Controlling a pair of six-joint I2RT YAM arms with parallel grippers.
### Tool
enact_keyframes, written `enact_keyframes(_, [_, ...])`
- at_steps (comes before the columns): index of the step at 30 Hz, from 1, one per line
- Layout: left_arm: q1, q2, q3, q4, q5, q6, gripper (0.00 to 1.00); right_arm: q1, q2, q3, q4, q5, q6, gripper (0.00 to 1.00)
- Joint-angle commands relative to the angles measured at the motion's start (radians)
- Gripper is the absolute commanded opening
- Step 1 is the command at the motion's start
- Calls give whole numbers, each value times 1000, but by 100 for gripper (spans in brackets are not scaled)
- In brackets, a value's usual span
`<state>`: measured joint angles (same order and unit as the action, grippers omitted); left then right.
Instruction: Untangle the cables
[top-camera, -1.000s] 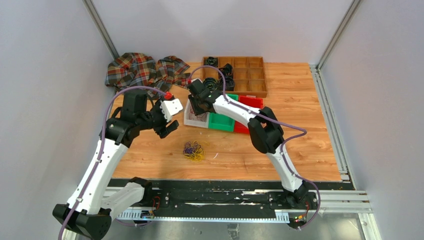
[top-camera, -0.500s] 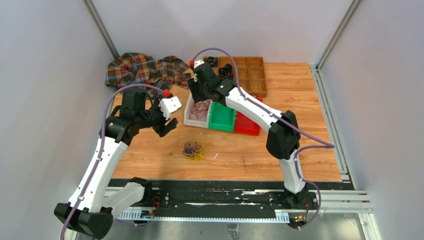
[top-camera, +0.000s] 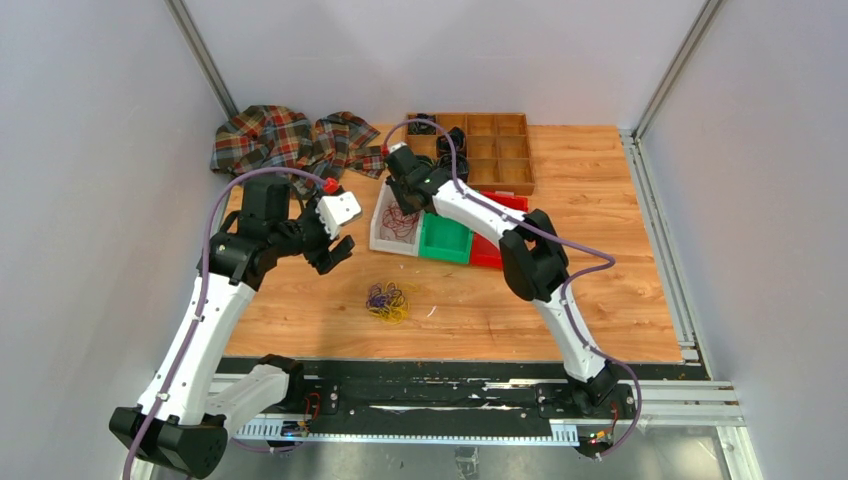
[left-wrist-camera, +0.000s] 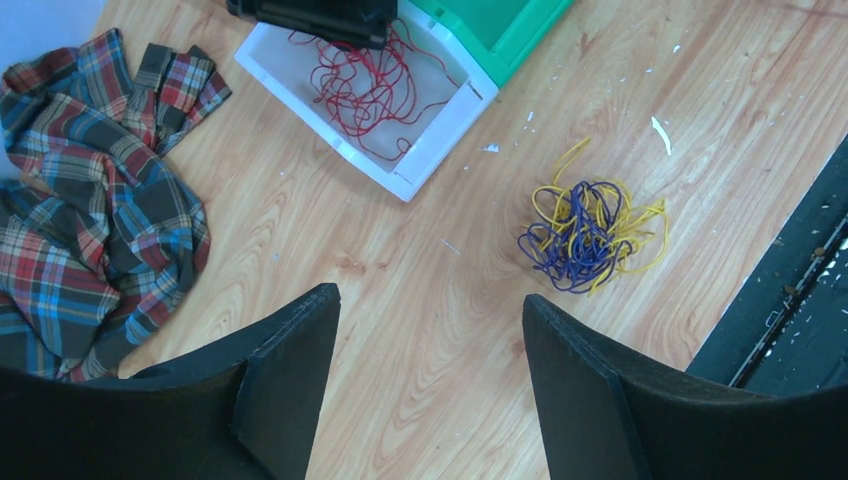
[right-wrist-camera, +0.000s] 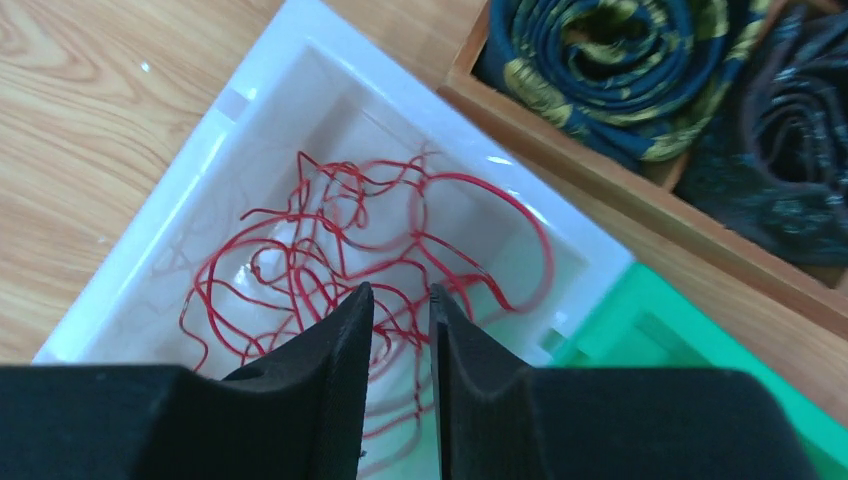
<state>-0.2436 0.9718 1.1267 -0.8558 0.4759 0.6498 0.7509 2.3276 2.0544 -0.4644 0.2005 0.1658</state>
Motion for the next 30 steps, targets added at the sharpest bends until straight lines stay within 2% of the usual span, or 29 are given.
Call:
enact_keyframes(1, [17, 0, 18, 4, 23, -20, 72, 23, 49, 33, -23, 24, -26, 26])
enact_keyframes(5, [23, 4, 18, -4, 28, -32, 75, 26, -13, -18, -7, 13, -7, 29])
enact_keyframes(10, [45, 34, 29, -27, 30, -73, 78, 34, -192, -82, 75, -17, 0, 46])
enact_keyframes(11, [54, 37, 25, -30, 30, -75, 83, 37, -223, -88, 78, -22, 5, 48])
enact_keyframes(13, [64, 40, 12, -34, 27, -77, 84, 42, -290, -123, 87, -34, 10, 55])
enact_keyframes(17, [74, 50, -29, -27, 39, -87, 84, 60, -460, -286, 130, -40, 17, 69])
enact_keyframes(22, [73, 94, -114, 7, 131, -113, 78, 113, -617, -525, 193, -53, 37, 71])
enact_keyframes(25, [71, 148, -147, 9, 197, -78, 72, 149, -696, -666, 197, -51, 59, 66])
enact_keyframes(30, [30, 286, -177, 9, 208, -15, 64, 193, -885, -934, 227, -51, 129, 63])
